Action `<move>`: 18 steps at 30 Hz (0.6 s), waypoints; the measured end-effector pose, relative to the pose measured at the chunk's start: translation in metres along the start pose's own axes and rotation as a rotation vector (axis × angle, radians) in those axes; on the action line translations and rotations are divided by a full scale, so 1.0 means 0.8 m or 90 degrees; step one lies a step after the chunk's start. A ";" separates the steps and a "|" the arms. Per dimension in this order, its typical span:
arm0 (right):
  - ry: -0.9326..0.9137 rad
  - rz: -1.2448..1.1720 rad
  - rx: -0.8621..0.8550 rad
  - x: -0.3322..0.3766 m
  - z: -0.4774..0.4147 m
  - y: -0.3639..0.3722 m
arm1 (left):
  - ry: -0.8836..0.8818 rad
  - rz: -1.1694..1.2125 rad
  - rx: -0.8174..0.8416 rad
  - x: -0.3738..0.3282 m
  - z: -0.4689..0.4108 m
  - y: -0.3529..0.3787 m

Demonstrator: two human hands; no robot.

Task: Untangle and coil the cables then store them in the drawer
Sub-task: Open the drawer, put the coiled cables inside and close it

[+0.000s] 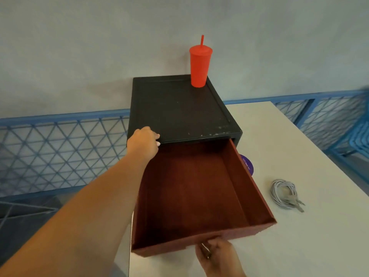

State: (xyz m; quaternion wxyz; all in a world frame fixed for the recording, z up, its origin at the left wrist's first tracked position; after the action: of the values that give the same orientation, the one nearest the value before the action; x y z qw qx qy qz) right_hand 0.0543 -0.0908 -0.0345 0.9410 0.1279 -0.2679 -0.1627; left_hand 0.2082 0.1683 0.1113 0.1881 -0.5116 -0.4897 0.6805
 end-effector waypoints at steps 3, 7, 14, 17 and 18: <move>-0.014 0.033 -0.038 -0.021 0.009 -0.031 | -0.025 0.029 -0.004 0.004 -0.005 0.002; 0.017 0.049 0.007 -0.043 0.009 -0.052 | -0.033 0.060 -0.008 0.005 -0.004 0.003; 0.021 0.133 0.021 -0.046 0.009 -0.070 | -0.002 0.045 -0.010 0.000 0.012 0.002; 0.010 0.212 -0.036 -0.035 0.004 -0.100 | 0.039 -0.029 0.046 -0.004 0.018 0.012; 0.000 0.237 -0.064 -0.026 0.001 -0.112 | 0.051 -0.068 0.067 -0.006 0.019 0.017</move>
State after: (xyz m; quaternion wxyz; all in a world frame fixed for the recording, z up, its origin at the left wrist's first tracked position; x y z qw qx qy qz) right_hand 0.0157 -0.1651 -0.0729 0.9600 0.0291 -0.2785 0.0010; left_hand 0.1998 0.1516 0.1020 0.2702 -0.5008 -0.4719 0.6734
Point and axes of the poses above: each hand's wrist, its own z-axis away from the middle knuckle, its own y-axis out of the palm, x = y × z, the point moved 6 cm from there along -z, towards the middle knuckle, and after that the axes turned 12 degrees about z, right-handed, at the moved point
